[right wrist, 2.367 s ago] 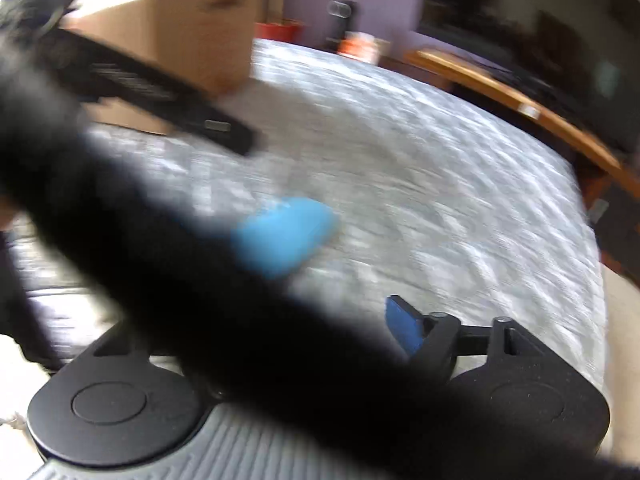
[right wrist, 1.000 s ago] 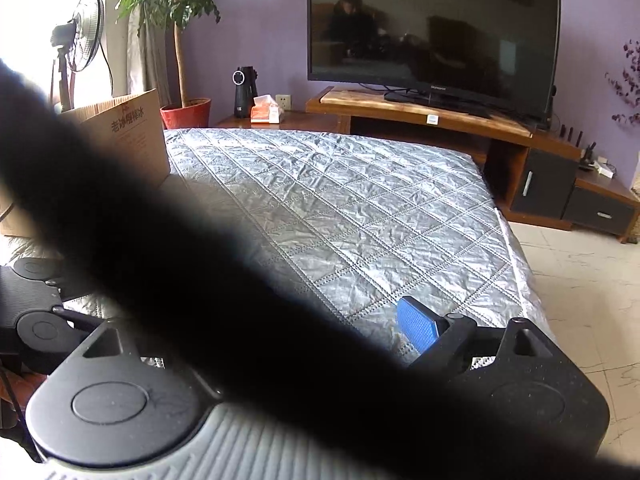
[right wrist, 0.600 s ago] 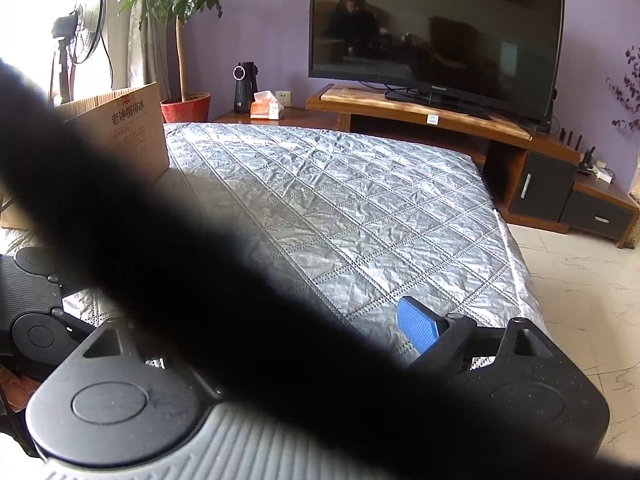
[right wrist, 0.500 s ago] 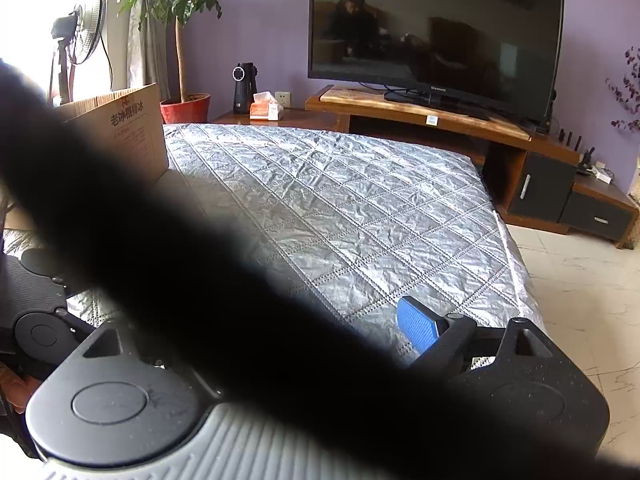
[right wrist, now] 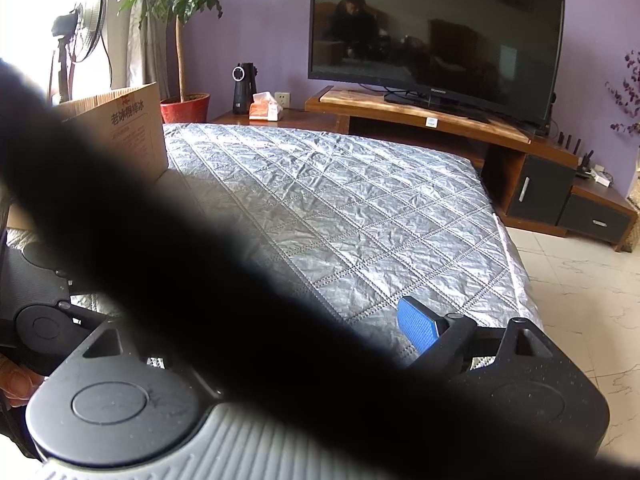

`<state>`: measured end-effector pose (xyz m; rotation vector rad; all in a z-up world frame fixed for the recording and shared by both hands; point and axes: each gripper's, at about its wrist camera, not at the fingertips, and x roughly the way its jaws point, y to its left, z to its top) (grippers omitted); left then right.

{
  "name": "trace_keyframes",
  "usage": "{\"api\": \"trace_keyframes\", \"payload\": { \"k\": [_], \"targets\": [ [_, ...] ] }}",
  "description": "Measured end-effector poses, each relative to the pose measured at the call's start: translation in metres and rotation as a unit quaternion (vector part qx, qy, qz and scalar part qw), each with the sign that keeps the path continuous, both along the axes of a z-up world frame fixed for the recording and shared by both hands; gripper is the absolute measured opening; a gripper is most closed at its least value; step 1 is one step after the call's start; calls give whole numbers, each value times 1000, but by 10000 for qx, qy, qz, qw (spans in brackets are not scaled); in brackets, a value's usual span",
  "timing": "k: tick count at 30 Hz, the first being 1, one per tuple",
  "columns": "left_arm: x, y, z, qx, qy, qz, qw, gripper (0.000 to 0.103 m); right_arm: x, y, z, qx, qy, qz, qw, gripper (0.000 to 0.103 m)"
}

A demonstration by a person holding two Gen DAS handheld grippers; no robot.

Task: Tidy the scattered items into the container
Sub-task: 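Carry the light-blue pad with the left gripper into the box and release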

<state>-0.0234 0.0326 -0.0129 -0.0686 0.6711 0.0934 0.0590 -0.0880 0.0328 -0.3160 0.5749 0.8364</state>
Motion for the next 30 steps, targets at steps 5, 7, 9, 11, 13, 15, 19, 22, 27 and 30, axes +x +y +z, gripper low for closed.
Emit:
{"api": "trace_keyframes", "payload": {
  "k": [5,7,9,11,13,15,19,22,27,30],
  "targets": [
    [-6,0,6,125,-128,-25,9998,47,2,-2,4,113,-70,-135,9998,85],
    [-10,-1,10,209,-194,-31,9996,47,4,-4,7,206,-78,-215,9995,85],
    [-13,2,16,195,-236,-22,9995,47,5,-6,9,268,-98,-302,9991,85],
    [-17,6,25,131,-291,6,9995,47,7,-7,10,325,-105,-375,9987,86],
    [-22,12,38,31,-374,46,9993,47,8,-7,10,359,-109,-440,9983,87],
    [-29,17,53,25,-490,66,9988,47,9,-5,10,377,-105,-469,9981,87],
    [-46,22,86,208,-769,27,9968,47,8,3,11,403,-118,-435,9982,87],
    [-61,27,114,329,-1041,29,9940,47,5,12,12,440,-143,-341,9983,87],
    [-87,52,158,594,-1417,304,9877,47,0,26,11,376,-197,-160,9990,87],
    [-97,74,178,791,-1482,556,9842,47,-4,30,11,350,-227,-82,9991,87]
  ]
}}
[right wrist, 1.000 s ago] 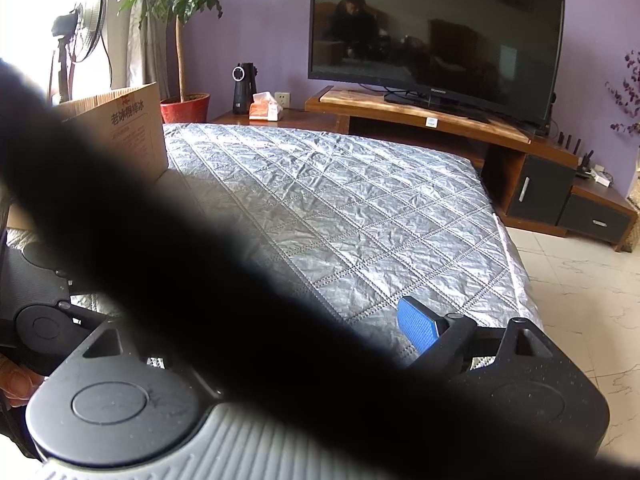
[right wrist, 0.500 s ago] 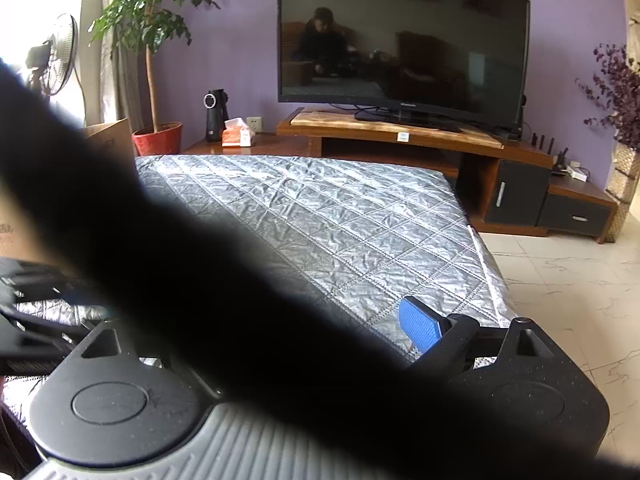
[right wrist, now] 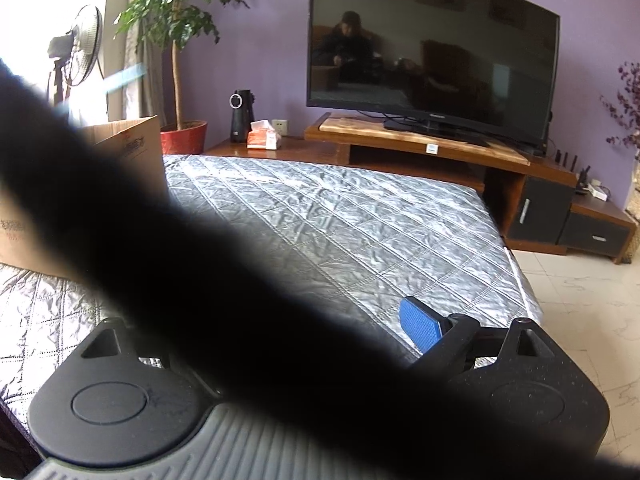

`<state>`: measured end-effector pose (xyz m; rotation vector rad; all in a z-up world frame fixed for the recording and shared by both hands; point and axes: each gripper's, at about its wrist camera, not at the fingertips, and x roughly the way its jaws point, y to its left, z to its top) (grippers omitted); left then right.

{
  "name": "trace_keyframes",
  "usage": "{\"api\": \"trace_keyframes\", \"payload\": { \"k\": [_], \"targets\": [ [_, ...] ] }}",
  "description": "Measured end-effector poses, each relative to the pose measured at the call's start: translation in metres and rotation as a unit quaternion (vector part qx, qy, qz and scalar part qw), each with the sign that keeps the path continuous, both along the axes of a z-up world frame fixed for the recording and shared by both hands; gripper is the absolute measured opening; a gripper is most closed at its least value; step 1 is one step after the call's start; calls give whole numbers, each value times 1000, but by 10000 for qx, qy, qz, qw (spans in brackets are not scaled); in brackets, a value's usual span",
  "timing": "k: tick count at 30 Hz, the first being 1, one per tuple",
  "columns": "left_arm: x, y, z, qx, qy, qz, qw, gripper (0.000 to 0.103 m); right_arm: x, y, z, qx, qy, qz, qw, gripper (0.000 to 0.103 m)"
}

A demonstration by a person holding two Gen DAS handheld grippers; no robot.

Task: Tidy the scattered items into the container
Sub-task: 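Carry the light-blue pad with the left gripper into the box and release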

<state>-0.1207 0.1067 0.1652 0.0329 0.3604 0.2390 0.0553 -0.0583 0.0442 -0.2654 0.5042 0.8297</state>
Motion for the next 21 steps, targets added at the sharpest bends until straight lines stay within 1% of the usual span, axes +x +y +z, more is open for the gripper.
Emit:
{"api": "trace_keyframes", "payload": {
  "k": [3,10,15,18,21],
  "targets": [
    [-5,24,11,71,84,295,9995,47,-1,1,2,30,2,36,10000,87],
    [-6,79,19,23,536,867,9948,47,-9,20,3,-4,-10,296,9996,88],
    [-7,127,15,-315,915,1214,9879,47,-15,30,3,-78,-61,458,9989,88],
    [0,144,5,-464,1185,1337,9828,47,-15,33,4,-77,-48,480,9988,88],
    [9,154,-8,-656,1430,1340,9784,47,-17,35,5,-86,-53,503,9987,88]
  ]
}}
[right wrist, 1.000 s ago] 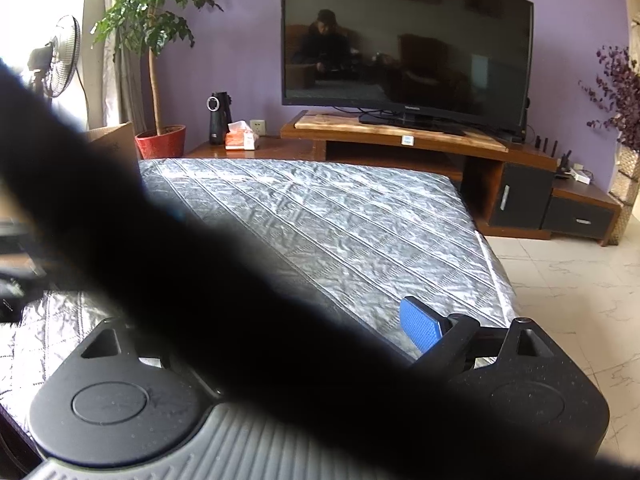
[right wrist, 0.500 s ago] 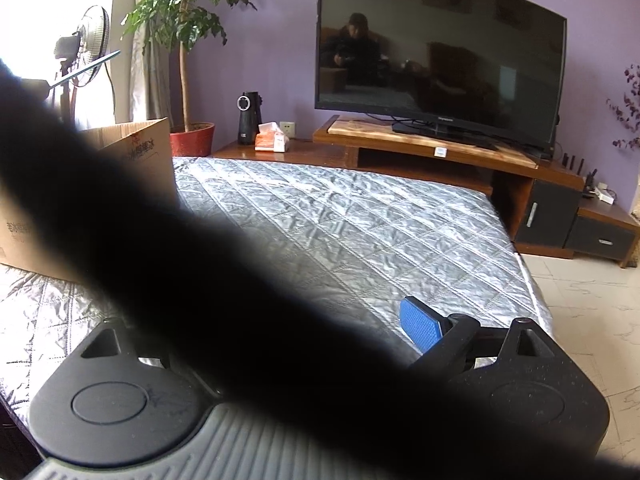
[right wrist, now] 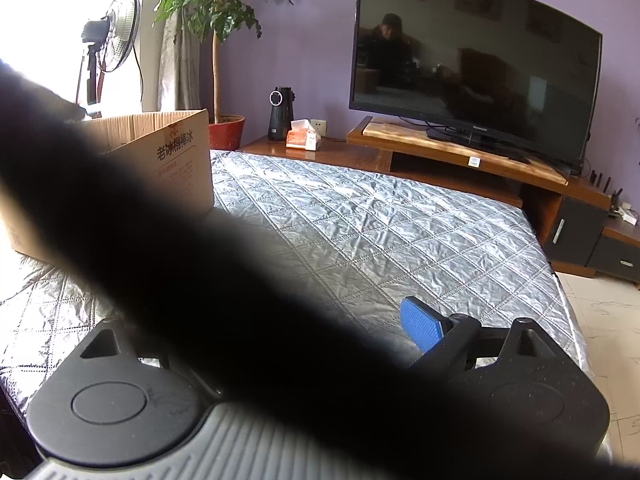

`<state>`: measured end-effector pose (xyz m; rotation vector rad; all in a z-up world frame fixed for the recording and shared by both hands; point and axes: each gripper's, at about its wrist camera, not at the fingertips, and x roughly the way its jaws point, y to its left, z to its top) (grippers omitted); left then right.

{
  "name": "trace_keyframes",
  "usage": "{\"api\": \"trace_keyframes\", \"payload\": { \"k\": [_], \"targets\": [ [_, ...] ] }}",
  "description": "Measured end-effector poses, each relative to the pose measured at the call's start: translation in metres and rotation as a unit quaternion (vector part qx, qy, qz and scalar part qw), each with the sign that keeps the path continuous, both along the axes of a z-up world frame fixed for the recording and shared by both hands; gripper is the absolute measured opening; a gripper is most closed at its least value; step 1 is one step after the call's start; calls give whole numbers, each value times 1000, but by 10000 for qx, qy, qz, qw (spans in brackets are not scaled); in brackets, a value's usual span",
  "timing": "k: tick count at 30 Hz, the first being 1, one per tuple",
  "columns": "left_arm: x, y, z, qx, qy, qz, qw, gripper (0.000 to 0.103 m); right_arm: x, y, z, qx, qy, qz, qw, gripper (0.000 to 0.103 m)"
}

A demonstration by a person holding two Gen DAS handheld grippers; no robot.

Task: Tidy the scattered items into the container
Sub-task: 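Carry the light-blue pad with the left gripper into the box and release, then withdraw the left gripper from the box back over the bed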

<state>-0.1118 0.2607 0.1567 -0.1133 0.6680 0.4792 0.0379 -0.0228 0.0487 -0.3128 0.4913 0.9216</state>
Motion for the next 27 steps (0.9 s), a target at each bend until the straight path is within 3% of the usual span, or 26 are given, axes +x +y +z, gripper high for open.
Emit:
{"api": "trace_keyframes", "payload": {
  "k": [7,13,17,18,22,24,27],
  "targets": [
    [20,2,-29,-272,309,-147,9990,48,-2,5,-3,-141,-57,50,9999,88],
    [31,-3,-34,-147,364,-246,9989,48,-4,9,-3,-192,-96,100,9997,88],
    [36,1,-35,-299,405,-268,9984,48,-6,11,-3,-219,-112,141,9996,88],
    [37,3,-36,-390,411,-253,9981,51,-6,12,-3,-231,-99,157,9996,88],
    [33,4,-31,-480,287,-153,9983,88,-6,16,-6,-324,-74,165,9993,90],
    [30,-1,-27,-393,246,-95,9989,90,-5,17,-6,-299,-63,139,9994,91],
    [29,-15,-17,-268,269,89,9992,101,-1,18,-7,-196,148,25,9997,96]
  ]
}}
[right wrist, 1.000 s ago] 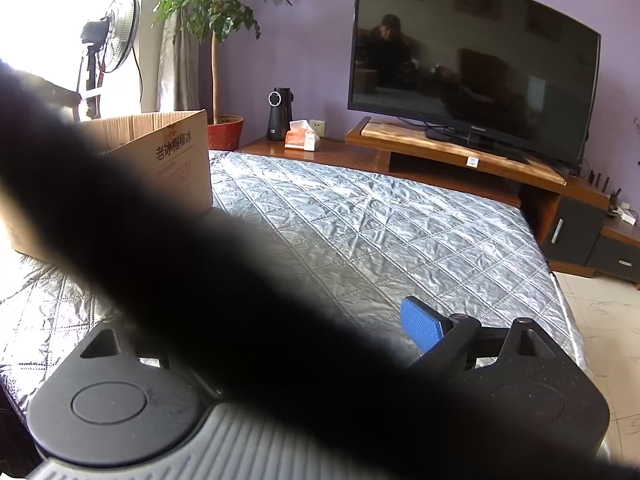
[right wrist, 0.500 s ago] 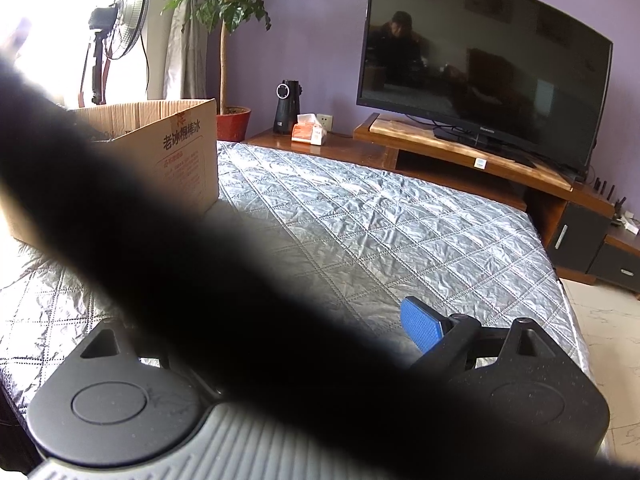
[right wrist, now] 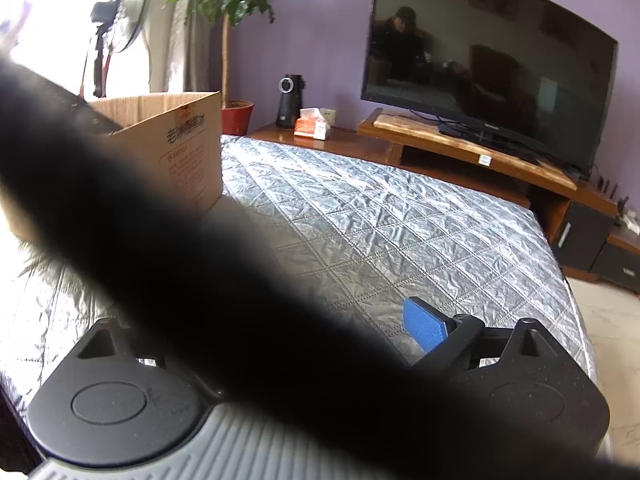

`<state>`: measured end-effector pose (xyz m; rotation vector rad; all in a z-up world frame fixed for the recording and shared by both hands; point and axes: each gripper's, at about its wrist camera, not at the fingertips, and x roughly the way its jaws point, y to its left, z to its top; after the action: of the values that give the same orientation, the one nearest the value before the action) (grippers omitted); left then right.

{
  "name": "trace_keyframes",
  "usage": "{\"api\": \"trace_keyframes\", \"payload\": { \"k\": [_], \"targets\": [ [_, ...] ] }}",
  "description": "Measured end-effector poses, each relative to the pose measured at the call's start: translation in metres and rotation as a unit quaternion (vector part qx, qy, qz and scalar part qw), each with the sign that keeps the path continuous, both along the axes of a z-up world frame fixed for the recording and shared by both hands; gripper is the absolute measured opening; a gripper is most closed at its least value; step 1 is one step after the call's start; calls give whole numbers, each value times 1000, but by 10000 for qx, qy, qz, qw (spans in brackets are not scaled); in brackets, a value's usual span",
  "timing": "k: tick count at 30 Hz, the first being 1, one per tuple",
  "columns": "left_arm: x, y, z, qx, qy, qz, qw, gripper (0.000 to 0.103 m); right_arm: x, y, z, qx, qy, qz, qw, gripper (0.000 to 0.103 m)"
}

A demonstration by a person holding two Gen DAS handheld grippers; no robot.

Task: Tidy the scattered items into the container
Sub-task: 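Withdraw the left gripper from the box back over the bed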

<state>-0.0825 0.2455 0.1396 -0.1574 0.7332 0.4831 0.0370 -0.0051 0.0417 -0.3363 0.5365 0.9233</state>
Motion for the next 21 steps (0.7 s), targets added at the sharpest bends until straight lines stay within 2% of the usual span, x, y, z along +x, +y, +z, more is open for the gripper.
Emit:
{"api": "trace_keyframes", "payload": {
  "k": [2,3,5,7,9,12,15,19,21],
  "targets": [
    [4,-15,7,141,230,213,9994,102,5,0,-1,99,252,-106,9996,99],
    [3,-26,12,203,210,127,9995,102,6,-3,0,195,338,-204,9990,99],
    [-6,-47,23,177,-295,-192,9992,102,10,-7,1,389,509,-398,9972,99],
    [-16,-66,34,-70,-848,-403,9956,102,15,-16,4,696,744,-613,9929,99],
    [-16,-87,40,-282,-1004,-654,9924,102,23,-26,6,1015,1126,-877,9845,99],
    [-11,-125,40,-237,-1080,-1069,9881,102,33,-38,4,1316,1659,-1222,9697,95],
    [-6,-155,32,-431,-1097,-1425,9827,102,39,-50,2,1631,1944,-1638,9533,94],
    [-3,-174,20,-702,-1377,-1593,9751,102,51,-61,0,1675,2295,-2318,9303,94],
    [4,-179,17,-619,-1265,-1451,9793,102,55,-69,-3,1751,2345,-2500,9230,96]
  ]
}}
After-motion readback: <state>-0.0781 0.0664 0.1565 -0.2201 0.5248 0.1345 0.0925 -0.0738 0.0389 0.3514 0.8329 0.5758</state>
